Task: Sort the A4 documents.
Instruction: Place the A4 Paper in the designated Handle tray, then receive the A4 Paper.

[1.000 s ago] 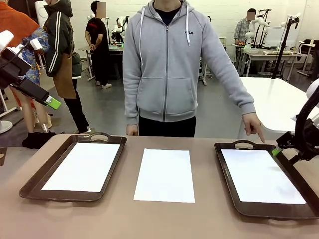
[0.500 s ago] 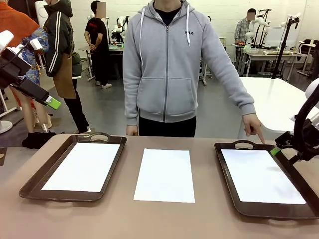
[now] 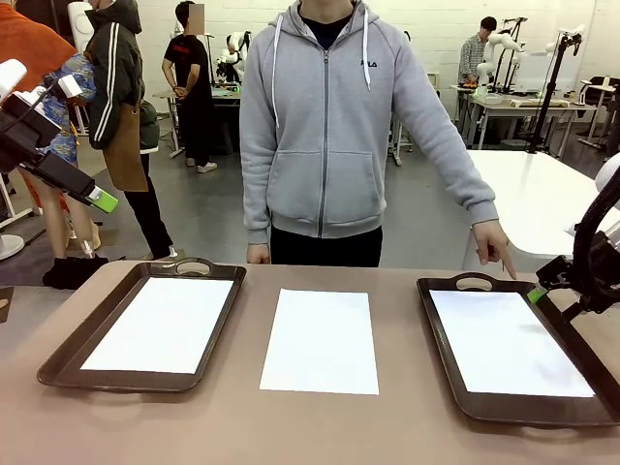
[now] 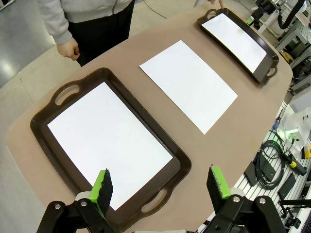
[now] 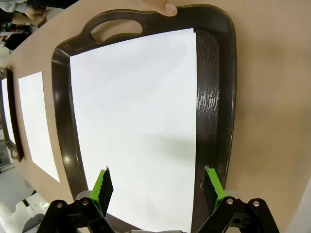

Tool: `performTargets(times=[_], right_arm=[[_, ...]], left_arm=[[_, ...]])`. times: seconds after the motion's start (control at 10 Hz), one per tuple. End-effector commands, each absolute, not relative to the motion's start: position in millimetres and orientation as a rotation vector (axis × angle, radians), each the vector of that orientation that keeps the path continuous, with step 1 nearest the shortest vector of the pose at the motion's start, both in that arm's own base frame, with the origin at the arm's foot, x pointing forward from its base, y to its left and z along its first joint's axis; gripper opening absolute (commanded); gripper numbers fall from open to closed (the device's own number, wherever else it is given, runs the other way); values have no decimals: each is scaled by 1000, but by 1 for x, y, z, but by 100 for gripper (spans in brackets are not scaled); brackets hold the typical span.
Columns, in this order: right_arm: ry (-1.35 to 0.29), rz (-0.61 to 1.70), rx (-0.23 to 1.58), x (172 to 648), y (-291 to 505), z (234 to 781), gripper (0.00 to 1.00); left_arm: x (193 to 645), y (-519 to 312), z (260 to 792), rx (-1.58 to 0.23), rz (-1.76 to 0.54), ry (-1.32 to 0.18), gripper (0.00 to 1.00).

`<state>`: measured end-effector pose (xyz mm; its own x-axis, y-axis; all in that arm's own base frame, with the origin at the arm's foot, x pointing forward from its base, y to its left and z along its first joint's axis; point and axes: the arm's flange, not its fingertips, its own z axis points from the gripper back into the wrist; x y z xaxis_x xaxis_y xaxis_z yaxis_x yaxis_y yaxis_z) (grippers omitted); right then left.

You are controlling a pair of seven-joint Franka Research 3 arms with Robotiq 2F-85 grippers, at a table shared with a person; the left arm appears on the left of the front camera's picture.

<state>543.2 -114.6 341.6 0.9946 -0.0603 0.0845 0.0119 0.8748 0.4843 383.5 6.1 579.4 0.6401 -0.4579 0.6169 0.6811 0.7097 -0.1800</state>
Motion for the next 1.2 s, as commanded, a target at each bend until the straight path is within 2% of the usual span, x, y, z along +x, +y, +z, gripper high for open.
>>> performTargets(times=[0.0, 1.1], right_arm=[[-99, -38, 502, 543, -115, 342, 96], [-99, -38, 502, 543, -115, 342, 96]], left_arm=[[382, 6, 579, -426, -673, -574, 100], [382, 6, 579, -426, -673, -574, 100]])
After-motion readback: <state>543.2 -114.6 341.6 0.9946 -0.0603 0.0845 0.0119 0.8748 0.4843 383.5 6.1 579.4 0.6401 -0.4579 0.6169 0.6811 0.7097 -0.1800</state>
